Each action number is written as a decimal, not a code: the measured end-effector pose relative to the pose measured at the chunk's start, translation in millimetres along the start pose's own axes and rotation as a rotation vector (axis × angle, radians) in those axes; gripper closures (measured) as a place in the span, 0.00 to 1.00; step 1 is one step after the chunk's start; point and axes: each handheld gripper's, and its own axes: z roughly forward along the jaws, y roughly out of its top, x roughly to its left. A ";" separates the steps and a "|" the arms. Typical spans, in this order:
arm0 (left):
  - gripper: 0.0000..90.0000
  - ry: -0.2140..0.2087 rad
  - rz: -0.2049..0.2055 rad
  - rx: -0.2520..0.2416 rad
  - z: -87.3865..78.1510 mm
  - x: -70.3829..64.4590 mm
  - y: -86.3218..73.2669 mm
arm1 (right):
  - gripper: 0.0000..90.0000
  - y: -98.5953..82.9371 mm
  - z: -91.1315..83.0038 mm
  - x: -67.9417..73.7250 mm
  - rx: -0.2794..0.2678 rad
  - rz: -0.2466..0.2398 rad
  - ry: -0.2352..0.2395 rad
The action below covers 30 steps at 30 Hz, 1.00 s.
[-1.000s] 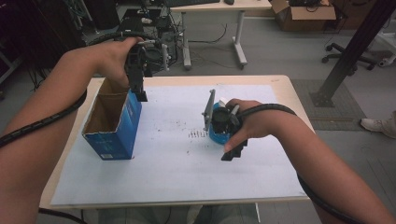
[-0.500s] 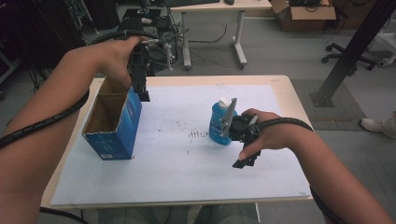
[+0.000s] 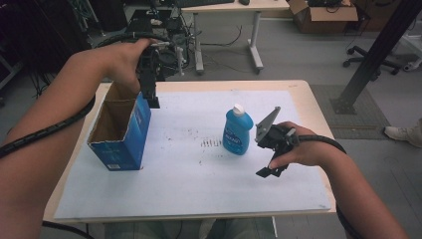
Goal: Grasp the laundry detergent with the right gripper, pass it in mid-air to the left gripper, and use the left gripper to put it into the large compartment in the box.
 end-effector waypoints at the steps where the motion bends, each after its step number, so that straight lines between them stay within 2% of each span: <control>1: 0.00 -0.002 0.000 -0.001 -0.3 -0.3 -0.2 | 0.04 -7.2 1.0 -3.5 -0.033 0.023 -0.012; 3: 0.00 -0.002 0.000 0.001 -0.5 -0.3 -0.3 | 0.04 -10.8 1.5 -5.1 -0.048 0.034 -0.019; 7: 0.00 0.000 -0.002 0.003 -0.7 -0.5 -0.9 | 0.04 -27.6 6.1 -13.0 -0.132 0.079 -0.051; 8: 0.00 -0.001 -0.001 0.005 -0.9 -0.5 -1.0 | 0.04 -27.6 6.1 -13.0 -0.132 0.079 -0.051; 13: 0.00 0.003 -0.004 0.007 -1.6 -1.1 -1.3 | 0.04 -41.9 12.3 -17.9 -0.213 0.117 -0.081; 14: 0.00 0.003 -0.004 0.007 -1.6 -1.1 -1.3 | 0.04 -41.9 12.3 -17.9 -0.213 0.117 -0.081; 19: 0.00 0.002 -0.002 0.006 -2.4 -1.8 -0.8 | 0.03 -50.5 16.9 -19.7 -0.295 0.142 -0.101; 30: 0.00 0.006 0.000 0.001 -3.0 -2.7 -1.0 | 0.03 -59.7 26.6 -21.7 -0.387 0.179 -0.124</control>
